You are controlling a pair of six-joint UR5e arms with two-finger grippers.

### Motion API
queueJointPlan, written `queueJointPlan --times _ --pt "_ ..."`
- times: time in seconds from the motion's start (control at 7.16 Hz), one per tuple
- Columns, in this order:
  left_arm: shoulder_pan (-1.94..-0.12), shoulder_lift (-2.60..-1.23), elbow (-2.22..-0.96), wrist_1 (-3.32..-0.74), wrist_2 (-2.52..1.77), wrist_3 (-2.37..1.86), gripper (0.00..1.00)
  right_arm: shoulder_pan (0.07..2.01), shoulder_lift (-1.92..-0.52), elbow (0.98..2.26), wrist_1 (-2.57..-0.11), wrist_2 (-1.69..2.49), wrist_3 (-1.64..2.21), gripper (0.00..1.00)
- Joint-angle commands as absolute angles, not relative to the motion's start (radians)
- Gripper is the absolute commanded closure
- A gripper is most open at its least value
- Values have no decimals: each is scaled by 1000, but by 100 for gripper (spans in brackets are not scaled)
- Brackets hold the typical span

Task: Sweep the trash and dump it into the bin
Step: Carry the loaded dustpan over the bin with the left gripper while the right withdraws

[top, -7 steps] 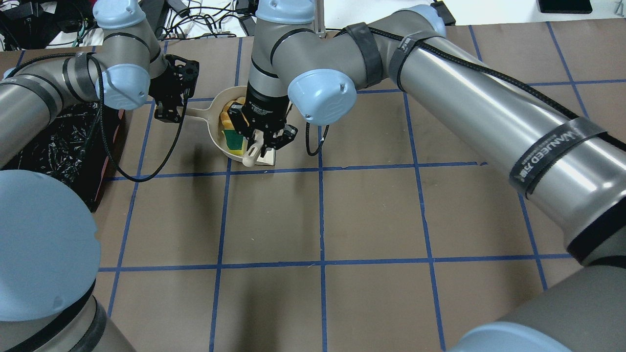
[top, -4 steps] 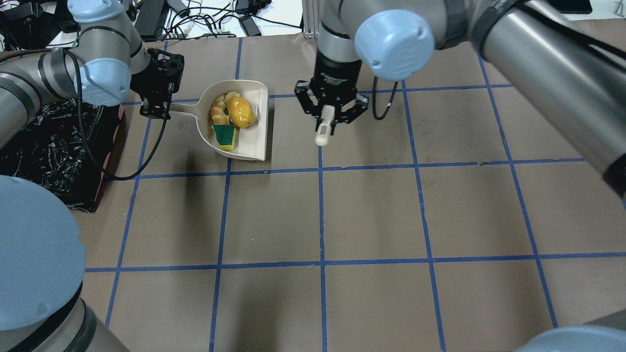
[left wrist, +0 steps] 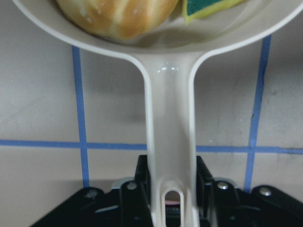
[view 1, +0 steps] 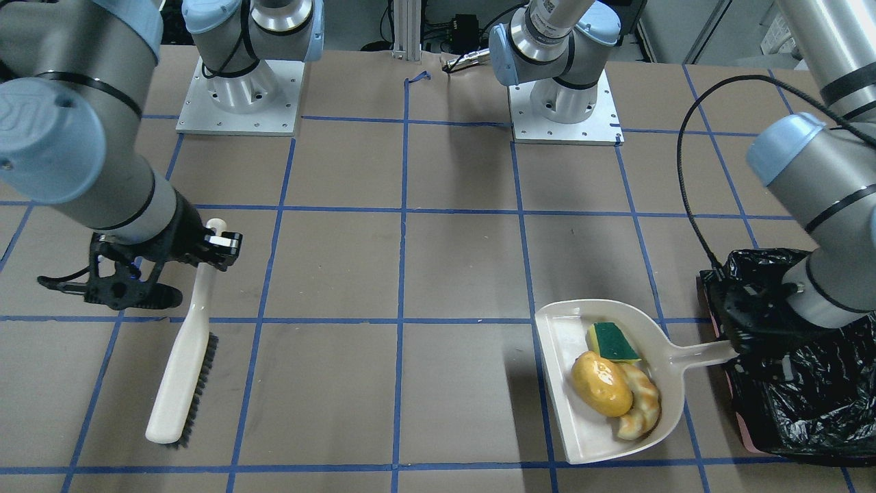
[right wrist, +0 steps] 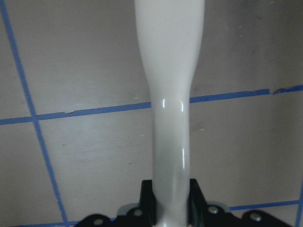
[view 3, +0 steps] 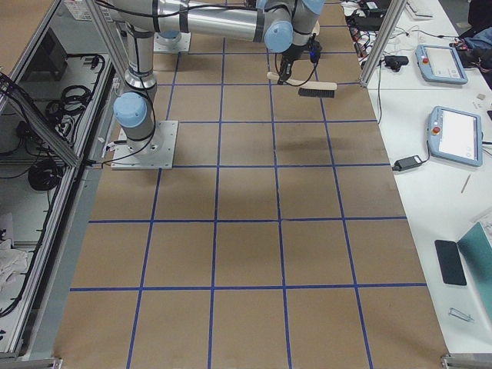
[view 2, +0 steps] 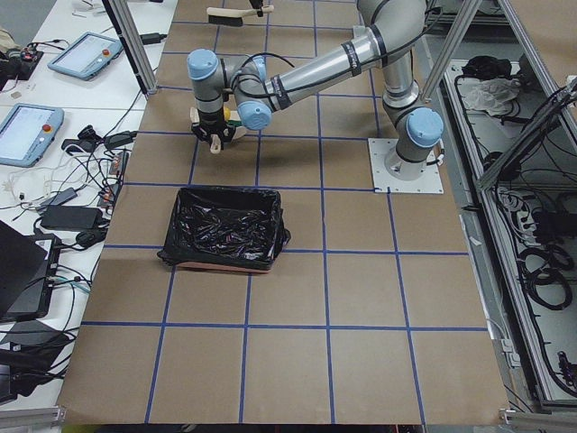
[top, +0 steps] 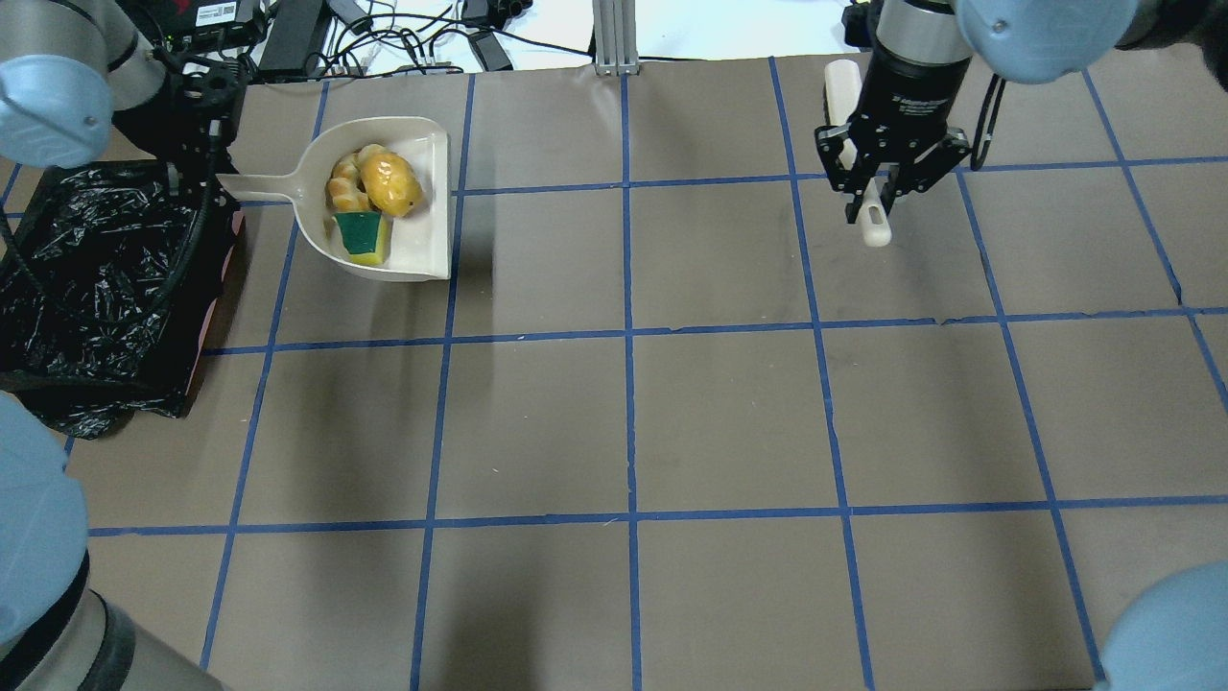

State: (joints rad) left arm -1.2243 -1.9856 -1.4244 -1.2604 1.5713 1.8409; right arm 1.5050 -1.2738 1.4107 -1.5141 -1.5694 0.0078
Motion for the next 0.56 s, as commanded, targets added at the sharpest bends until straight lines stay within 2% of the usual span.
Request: queueJointPlan --times 0.0,0.14,0.42 --pt "-1131 -1965 -1401 -1292 1549 1876 100 1314 -1267 1457 -1520 -1586 -157 100" --pt "-1064 -1964 -1388 -1299 1545 1940 100 1225 -1259 1548 -1625 -1579 -261 100" --pt "-903 -1971 -1324 -1392 1487 2117 100 1189 -1256 1713 -1832 -1589 -259 100"
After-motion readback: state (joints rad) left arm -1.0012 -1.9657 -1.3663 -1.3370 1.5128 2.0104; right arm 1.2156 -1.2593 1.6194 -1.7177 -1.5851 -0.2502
